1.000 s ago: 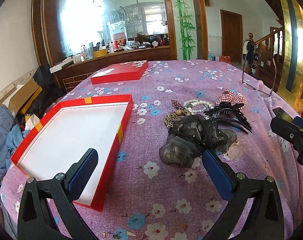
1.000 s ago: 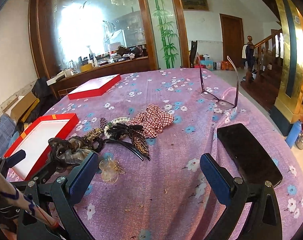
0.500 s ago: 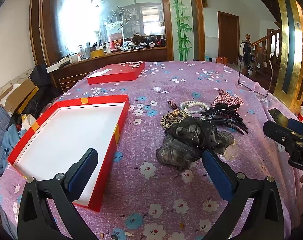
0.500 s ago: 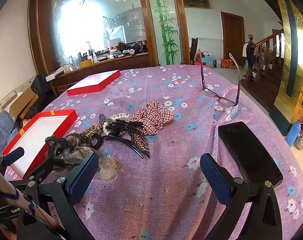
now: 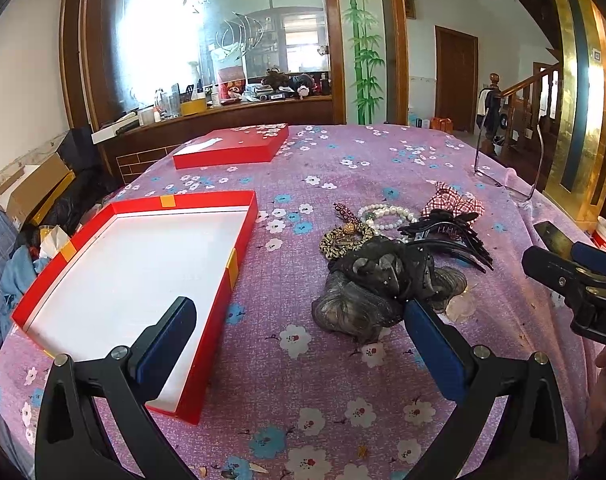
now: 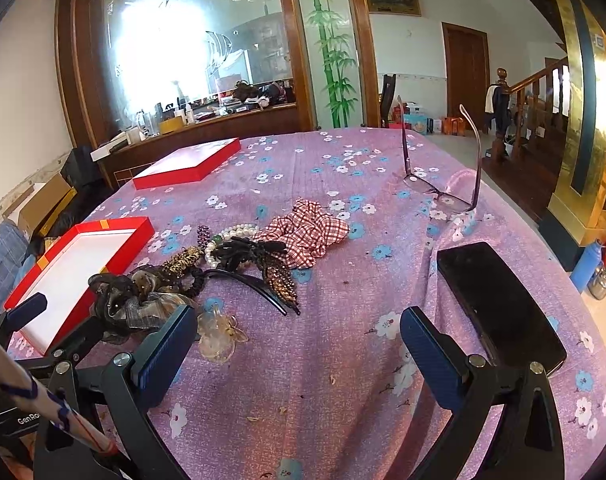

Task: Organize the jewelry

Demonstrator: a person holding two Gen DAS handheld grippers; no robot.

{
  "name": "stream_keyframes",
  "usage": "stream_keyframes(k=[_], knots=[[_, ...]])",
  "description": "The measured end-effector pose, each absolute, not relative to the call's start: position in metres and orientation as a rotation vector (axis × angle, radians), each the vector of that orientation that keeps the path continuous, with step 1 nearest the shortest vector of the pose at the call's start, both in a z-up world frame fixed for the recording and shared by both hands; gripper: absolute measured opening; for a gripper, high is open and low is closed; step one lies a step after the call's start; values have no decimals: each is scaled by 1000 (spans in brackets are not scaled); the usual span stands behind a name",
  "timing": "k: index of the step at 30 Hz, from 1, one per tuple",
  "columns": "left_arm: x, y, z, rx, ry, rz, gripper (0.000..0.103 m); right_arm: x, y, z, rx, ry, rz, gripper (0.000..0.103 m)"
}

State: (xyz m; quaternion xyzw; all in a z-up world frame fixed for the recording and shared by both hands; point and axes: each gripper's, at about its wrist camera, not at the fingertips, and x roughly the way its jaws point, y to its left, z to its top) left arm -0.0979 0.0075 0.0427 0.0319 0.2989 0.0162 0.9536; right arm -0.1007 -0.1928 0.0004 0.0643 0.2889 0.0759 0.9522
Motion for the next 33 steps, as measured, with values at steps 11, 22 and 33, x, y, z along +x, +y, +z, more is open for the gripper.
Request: stream_keyframes(k=[11,22,33], knots=[[-95,30,45,-146,657,-177,103,-100,-210,-2,248,576,209,103],[-59,-18,23,-27,818,-198,67,-107,-213,3,275,524,253,103],[-61,-1,23,-88,776,-170,21,-96,-218,-2,304,580,266,98]])
